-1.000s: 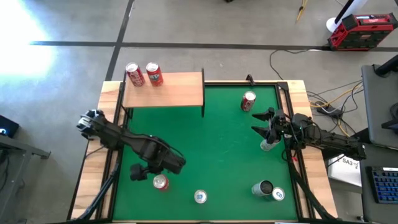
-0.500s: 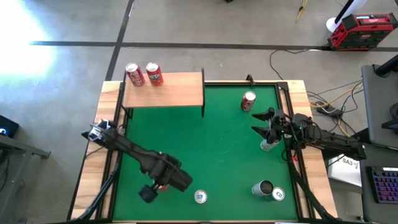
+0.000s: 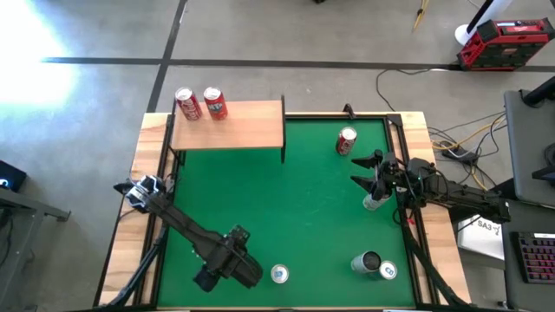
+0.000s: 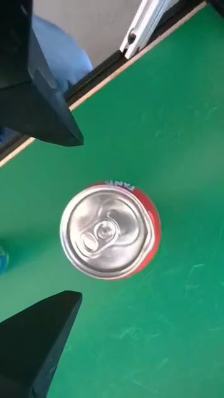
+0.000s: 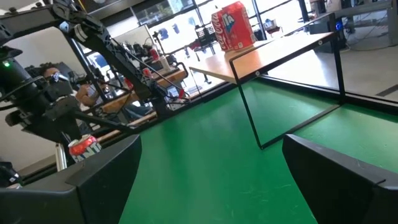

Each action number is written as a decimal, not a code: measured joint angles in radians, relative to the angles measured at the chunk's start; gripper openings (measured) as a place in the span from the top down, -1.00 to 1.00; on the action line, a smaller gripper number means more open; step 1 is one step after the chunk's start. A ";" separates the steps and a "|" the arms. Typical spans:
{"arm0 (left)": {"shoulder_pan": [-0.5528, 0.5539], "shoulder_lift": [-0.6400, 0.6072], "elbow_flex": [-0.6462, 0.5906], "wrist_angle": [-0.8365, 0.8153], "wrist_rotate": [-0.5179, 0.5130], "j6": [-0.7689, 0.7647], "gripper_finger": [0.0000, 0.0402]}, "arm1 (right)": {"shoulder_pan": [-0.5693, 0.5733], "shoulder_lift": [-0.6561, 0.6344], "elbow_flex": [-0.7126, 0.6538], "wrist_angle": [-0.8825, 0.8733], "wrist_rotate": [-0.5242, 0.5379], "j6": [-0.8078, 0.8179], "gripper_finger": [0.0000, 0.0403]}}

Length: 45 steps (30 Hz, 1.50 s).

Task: Place canned beverage on shelf
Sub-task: Put the red soda can aligned with the other red soda can on the shelf

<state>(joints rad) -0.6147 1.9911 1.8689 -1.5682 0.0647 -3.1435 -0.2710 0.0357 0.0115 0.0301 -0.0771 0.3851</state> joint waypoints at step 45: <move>-0.004 -0.002 -0.197 0.163 0.005 0.010 -0.74 | 0.000 0.000 0.000 0.000 0.000 0.000 -0.90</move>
<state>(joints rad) -0.6185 1.9888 1.6718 -1.4055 0.0700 -3.1337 -0.2709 0.0360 0.0113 0.0301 -0.0771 0.3851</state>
